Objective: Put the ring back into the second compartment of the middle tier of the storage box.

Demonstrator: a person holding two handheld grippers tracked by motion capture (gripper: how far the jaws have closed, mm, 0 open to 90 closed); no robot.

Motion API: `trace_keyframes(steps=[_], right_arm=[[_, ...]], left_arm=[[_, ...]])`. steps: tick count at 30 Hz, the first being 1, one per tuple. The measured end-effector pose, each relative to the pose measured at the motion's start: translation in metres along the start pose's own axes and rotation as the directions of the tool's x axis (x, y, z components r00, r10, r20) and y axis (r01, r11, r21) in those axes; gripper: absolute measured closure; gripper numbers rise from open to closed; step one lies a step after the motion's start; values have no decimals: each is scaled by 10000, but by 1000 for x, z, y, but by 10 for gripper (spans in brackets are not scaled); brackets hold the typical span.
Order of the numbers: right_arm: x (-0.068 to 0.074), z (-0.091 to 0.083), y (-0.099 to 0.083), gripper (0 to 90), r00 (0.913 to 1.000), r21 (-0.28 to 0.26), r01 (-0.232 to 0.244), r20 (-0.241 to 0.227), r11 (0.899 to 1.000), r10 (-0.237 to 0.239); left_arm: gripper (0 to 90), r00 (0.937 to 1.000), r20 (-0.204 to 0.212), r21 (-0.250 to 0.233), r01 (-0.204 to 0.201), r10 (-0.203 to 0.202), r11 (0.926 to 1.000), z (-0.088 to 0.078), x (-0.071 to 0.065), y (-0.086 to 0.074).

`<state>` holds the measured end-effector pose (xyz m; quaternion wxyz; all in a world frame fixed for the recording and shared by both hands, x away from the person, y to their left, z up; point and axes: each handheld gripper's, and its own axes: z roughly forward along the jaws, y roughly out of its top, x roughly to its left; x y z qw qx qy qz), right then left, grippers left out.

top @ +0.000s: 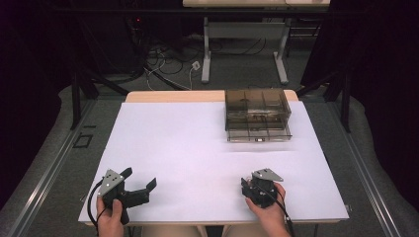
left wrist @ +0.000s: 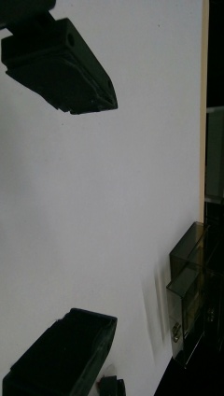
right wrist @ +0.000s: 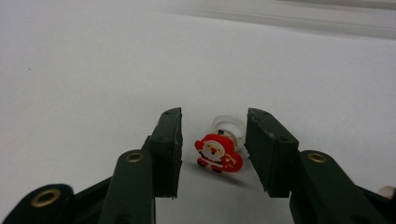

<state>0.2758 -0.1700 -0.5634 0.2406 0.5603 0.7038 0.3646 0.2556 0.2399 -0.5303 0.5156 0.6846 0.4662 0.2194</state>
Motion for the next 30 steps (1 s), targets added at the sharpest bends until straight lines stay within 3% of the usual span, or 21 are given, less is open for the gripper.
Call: trace_keyframes(steps=[17,30], right_arm=[[4,2,-5,640,9982,-19,277,530,9996,-276],[6,2,-6,673,9978,-19,367,554,9993,-366]], left_arm=[[4,10000,10,52,-17,17,10000,1,0,0],[4,10000,5,67,-14,14,10000,1,0,0]])
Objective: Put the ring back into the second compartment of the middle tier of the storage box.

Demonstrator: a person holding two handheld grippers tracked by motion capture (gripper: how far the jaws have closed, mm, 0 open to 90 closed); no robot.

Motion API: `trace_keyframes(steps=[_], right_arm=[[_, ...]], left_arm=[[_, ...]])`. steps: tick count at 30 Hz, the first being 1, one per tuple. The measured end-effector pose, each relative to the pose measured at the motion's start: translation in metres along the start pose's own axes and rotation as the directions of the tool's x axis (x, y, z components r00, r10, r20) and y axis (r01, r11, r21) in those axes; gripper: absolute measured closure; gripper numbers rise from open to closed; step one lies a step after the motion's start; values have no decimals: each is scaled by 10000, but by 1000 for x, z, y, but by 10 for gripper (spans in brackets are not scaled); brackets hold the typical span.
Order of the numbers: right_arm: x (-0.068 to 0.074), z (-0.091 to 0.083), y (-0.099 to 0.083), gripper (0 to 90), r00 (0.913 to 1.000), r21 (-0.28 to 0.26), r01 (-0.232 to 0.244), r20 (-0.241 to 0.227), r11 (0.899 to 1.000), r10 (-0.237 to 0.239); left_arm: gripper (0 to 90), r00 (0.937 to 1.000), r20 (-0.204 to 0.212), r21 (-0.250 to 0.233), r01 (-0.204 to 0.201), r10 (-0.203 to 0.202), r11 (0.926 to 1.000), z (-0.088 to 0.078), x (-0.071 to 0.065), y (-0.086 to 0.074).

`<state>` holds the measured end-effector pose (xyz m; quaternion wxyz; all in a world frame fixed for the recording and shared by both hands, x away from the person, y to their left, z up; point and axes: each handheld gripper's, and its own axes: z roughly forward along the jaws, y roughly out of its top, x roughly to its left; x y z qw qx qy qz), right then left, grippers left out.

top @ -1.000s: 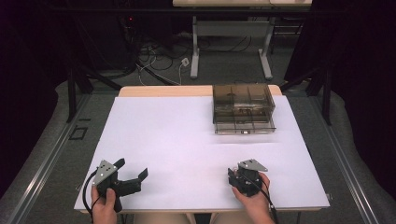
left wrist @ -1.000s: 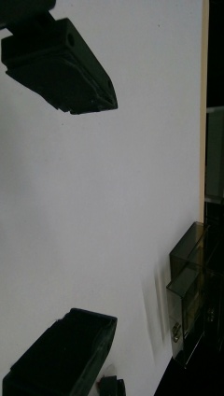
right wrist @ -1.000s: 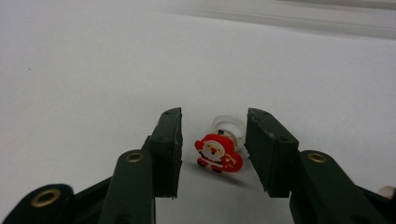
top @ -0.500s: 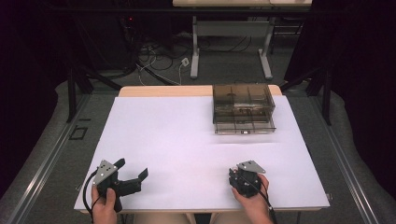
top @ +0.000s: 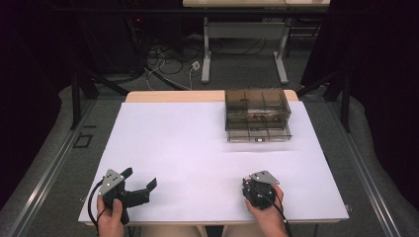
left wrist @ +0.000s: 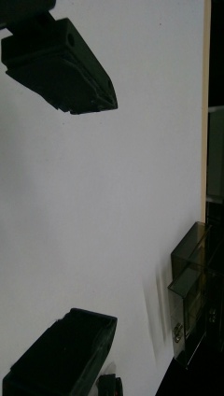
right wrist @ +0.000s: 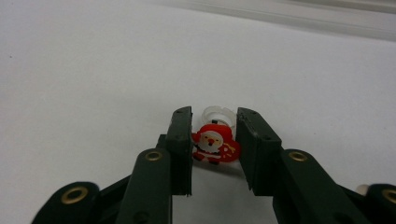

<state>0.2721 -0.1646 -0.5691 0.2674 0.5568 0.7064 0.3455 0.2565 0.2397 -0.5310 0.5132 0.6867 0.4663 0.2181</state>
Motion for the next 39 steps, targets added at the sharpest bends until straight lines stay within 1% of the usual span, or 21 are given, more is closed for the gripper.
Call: trace_keyframes(steps=[6,13,19,33,36,39], right_arm=[[0,0,0,678,10000,-55,88,13,9999,-88],[0,0,-1,682,10000,-109,12,31,9999,-12],[-1,0,-1,685,10000,-192,-11,-75,9998,10],[-3,-3,2,689,10000,-368,-53,-53,9993,51],[-3,-4,2,689,9998,-394,-154,-91,9991,150],[-5,-5,3,689,9999,-446,-103,-54,9990,101]], left_arm=[[4,10000,4,-6,-6,6,10000,0,0,0],[4,10000,-3,5,-6,6,10000,0,0,0],[4,10000,9,8,3,-3,10000,0,0,0],[4,10000,8,21,-4,4,10000,0,0,0],[4,10000,3,21,-1,1,10000,0,0,0],[4,10000,16,42,14,-14,10000,0,0,0]])
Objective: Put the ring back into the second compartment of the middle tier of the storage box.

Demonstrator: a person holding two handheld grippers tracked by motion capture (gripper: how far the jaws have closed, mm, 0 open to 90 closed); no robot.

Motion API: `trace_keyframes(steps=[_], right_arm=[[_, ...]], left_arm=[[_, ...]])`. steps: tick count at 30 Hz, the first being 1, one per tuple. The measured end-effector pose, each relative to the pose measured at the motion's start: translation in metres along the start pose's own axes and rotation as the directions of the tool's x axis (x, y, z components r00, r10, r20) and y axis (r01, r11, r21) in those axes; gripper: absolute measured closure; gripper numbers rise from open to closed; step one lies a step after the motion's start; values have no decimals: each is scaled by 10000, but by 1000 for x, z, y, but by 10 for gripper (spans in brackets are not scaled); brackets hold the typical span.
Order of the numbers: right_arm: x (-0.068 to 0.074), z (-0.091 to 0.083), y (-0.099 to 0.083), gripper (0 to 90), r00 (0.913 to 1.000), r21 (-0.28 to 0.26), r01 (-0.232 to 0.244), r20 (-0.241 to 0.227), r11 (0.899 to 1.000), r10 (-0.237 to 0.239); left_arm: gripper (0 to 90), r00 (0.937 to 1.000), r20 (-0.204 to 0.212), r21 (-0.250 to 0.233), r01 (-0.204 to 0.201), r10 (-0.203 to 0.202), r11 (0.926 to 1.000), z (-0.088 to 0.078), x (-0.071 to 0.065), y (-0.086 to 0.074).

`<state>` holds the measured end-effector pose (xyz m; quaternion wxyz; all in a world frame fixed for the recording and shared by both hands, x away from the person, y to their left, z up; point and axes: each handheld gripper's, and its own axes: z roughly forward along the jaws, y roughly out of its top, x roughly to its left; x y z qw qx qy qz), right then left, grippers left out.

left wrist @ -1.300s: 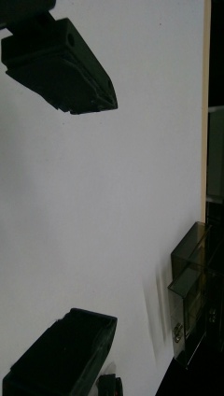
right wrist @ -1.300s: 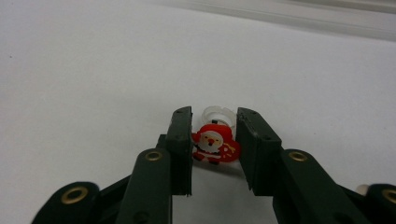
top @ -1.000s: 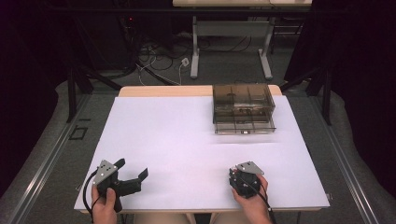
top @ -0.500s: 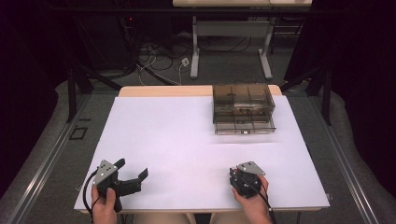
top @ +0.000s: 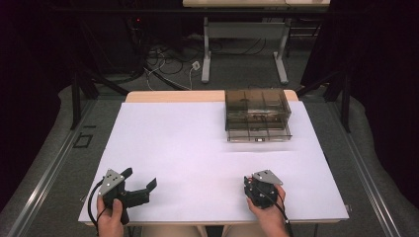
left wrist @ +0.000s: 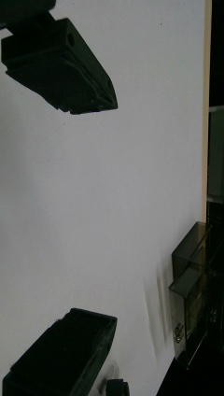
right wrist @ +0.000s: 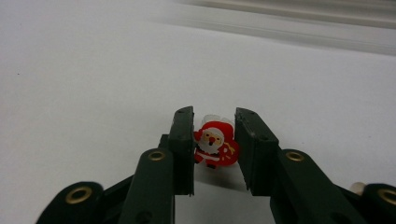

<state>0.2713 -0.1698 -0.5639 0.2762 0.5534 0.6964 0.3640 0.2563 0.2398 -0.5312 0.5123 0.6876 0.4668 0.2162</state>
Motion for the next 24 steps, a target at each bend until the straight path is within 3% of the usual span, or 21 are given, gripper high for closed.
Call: trace_keyframes(steps=[24], right_arm=[[-20,-5,14,689,9988,-234,-354,331,9991,361]], left_arm=[[4,10000,19,5,-62,62,10000,1,0,0]])
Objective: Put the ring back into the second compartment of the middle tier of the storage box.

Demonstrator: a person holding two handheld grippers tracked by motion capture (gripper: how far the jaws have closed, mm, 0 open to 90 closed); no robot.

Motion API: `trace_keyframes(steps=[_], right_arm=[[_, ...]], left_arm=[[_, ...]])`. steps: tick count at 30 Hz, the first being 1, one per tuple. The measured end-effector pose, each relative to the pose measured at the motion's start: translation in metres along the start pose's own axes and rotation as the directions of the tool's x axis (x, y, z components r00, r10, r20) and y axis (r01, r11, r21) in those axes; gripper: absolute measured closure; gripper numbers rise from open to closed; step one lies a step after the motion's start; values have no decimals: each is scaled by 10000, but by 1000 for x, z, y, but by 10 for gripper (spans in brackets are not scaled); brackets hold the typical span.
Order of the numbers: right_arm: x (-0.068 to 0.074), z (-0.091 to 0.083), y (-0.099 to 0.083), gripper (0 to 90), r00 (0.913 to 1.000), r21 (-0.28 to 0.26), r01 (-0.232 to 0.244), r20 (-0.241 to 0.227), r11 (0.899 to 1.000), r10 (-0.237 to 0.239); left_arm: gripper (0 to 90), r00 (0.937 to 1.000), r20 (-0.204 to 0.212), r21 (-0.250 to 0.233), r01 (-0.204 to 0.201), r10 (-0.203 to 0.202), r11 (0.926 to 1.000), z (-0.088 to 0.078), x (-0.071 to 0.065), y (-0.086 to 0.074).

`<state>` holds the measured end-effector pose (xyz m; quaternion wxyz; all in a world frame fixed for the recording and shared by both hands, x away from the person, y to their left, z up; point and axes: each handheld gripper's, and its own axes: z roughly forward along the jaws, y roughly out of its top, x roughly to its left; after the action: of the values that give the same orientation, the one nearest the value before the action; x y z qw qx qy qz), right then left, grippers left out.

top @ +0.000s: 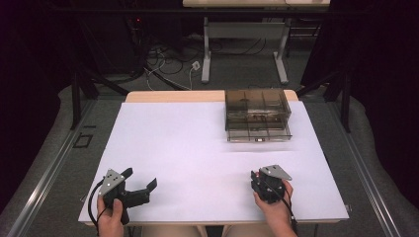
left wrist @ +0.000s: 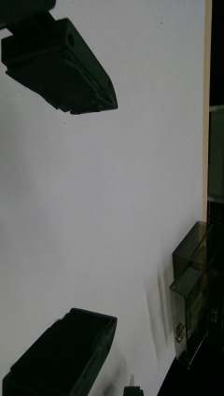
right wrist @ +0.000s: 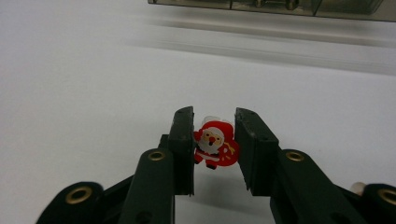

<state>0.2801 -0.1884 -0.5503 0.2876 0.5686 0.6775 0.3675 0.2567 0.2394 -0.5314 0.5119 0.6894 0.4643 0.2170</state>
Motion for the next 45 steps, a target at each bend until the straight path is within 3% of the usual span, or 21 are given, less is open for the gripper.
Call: trace_keyframes(steps=[26,45], right_arm=[[-29,5,27,688,9991,378,-410,62,9984,408],[-40,12,58,688,9999,841,-134,-25,9964,137]], left_arm=[[5,10000,26,22,86,-86,10000,1,1,0],[4,10000,0,-11,79,-79,10000,1,0,0]])
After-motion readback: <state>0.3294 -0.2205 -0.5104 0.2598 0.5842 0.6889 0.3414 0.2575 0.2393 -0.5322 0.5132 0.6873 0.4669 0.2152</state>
